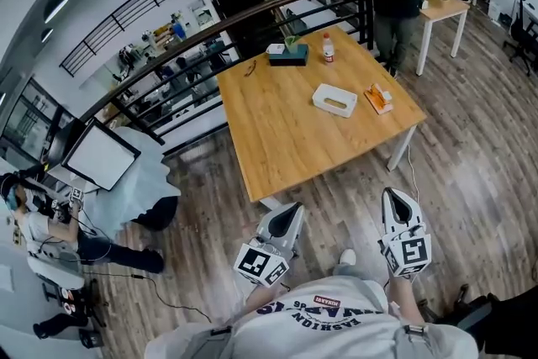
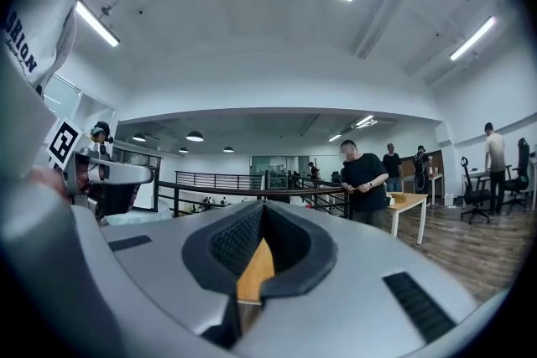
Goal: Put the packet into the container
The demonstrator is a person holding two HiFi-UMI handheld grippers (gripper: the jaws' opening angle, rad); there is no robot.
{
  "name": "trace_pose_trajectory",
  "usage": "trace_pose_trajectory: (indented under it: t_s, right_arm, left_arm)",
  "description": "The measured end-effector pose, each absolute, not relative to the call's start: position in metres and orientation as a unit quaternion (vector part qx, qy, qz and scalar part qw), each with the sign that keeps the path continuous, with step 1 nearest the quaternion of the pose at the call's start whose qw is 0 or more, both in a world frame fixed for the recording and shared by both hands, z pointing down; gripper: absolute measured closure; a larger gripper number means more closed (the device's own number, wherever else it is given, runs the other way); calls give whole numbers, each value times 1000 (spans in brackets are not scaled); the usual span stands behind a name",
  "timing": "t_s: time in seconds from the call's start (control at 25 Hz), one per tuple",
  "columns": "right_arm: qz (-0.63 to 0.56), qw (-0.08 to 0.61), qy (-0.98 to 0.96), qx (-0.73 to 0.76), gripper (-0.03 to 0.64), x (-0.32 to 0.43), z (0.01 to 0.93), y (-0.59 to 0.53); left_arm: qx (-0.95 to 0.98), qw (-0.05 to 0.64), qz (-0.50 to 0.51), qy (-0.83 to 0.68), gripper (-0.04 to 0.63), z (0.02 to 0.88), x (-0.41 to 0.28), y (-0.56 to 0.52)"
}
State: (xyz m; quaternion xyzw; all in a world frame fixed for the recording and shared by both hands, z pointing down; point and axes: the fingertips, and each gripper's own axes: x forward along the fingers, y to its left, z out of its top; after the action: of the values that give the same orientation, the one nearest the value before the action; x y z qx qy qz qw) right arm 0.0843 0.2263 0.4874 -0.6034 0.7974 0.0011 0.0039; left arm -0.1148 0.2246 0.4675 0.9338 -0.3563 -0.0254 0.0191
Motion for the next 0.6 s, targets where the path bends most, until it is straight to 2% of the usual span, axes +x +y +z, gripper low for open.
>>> trace_pose_trajectory:
  t_s: [0.6]
  right_arm:
    - [-22,-13,827,-561,609,126,515,165]
  left_arm:
    - [928,39,-21,-371,591,489,-55,151]
